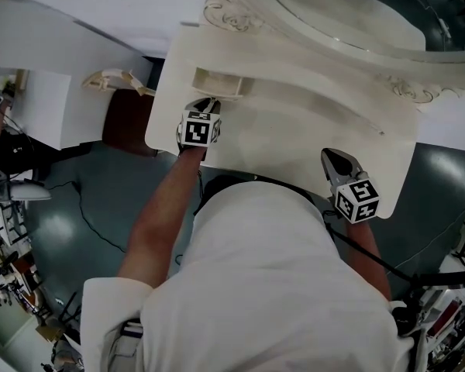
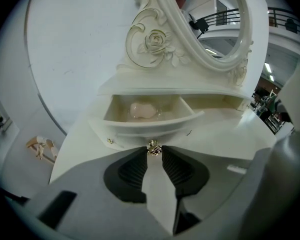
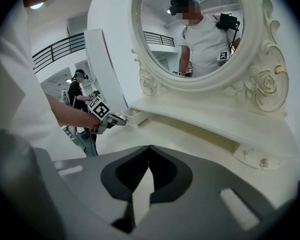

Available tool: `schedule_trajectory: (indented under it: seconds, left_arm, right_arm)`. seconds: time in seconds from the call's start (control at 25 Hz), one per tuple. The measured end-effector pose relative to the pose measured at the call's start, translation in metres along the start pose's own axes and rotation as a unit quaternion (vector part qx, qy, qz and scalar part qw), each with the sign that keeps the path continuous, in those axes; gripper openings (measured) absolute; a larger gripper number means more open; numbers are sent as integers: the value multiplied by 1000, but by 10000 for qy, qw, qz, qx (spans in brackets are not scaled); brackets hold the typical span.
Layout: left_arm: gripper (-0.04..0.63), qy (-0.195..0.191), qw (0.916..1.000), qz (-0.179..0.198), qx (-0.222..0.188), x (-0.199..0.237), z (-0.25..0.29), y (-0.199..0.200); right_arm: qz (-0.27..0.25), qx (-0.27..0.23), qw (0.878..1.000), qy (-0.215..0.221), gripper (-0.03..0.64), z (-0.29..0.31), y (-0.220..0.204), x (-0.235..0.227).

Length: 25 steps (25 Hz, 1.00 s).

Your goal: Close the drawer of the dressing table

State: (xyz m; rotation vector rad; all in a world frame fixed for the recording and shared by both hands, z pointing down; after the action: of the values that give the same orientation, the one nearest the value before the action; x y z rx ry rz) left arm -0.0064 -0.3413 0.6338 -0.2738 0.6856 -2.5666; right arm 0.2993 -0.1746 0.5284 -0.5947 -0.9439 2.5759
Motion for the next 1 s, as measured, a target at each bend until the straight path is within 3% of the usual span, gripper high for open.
schedule_trajectory:
  seconds: [1.0]
  left_arm:
    - [95,98,9996,257,90,4,26,51]
  right_arm:
    - [309,71,9995,-44,2,11,9,-39]
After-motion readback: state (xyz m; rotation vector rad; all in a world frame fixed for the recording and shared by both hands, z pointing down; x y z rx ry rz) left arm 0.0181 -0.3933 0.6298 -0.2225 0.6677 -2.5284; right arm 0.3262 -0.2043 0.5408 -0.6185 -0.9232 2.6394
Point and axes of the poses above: the fingertips, and each gripper's own axes: z forward along the fingers, x to its left, y out of its top, the point moved 3 cm from there along -z, backward along the fingers, and after that the axes turned 6 degrees about x, right-handed, at the moved point
